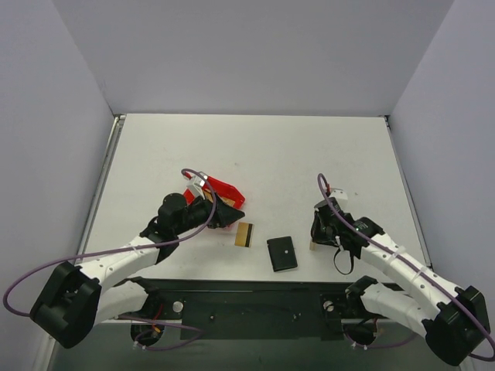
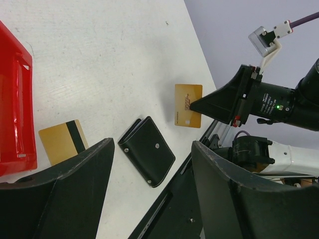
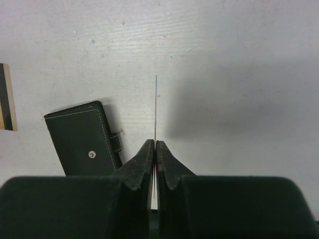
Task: Put the credit cards into the card holder
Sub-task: Turn over the card slot in the card holder.
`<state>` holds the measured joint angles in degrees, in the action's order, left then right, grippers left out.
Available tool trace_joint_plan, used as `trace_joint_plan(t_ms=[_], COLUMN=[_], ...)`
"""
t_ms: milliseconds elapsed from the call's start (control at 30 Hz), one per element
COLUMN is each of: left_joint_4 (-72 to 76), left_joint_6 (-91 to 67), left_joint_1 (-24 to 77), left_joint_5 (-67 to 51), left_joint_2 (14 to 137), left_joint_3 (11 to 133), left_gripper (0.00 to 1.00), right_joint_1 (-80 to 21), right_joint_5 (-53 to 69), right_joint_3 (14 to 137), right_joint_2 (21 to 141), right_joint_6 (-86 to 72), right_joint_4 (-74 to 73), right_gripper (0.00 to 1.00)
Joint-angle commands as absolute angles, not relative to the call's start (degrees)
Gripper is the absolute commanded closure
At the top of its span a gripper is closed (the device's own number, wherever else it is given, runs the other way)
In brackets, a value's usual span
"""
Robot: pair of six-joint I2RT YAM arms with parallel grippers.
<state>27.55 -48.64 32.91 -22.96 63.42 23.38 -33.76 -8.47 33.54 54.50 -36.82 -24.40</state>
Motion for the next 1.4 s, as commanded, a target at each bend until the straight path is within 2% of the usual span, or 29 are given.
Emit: trace_joint_plan(t_ms=[0,233,400,467,500,667,767,867,967,1167,1367], left_joint_4=[29.09,29.44,29.36,28.22,26.47,11.79,6.78,9.65,18.69,16.08,20.21], left_joint_6=[-47.99,-48.08,-47.73,-46.94,-46.32,-37.36,-34.98,-36.03,-37.7,-34.55,-34.54], left_joint_1=[32.78,32.78,32.87,33.13,33.4,40.06,45.94,48.86,50.18,53.96,55.11], left_joint_5=[-23.38,-23.73,-24.08,-24.52,-24.52,-17.6,-13.1,-12.38,-13.62,-11.87,-13.8], left_joint_2=[63.72,64.77,65.21,65.56,65.65,67.93,69.69,71.36,72.94,78.38,81.91], left_joint_3=[25.93,26.28,26.28,26.72,26.98,31.45,32.26,30.25,26.9,29.88,30.24], left_gripper=[0.27,0.27,0.29,0.42,0.45,0.86,1.0,1.0,1.0,1.0,1.0], right_joint_1=[-33.4,-32.35,-32.08,-31.99,-31.82,-31.47,-31.11,-30.68,-30.5,-30.06,-29.62], right_joint_5=[-3.27,4.21,7.91,9.05,9.66,9.84,10.46,11.51,12.3,14.15,15.2], right_joint_3=[34.81,34.54,35.33,35.6,35.68,35.68,35.68,35.51,35.42,34.89,34.37], right_joint_2=[52.74,53.35,58.26,59.84,60.11,60.91,60.91,60.82,60.64,60.56,60.64], right_joint_6=[-34.81,-30.06,-28.74,-28.48,-28.39,-28.13,-28.21,-28.21,-28.39,-28.65,-28.74], right_joint_4=[-24.35,-24.78,-26.19,-26.19,-26.19,-26.02,-25.93,-25.49,-24.96,-23.91,-23.38], right_gripper=[1.0,1.0,1.0,1.0,1.0,1.0,1.0,1.0,1.0,1.0,1.0])
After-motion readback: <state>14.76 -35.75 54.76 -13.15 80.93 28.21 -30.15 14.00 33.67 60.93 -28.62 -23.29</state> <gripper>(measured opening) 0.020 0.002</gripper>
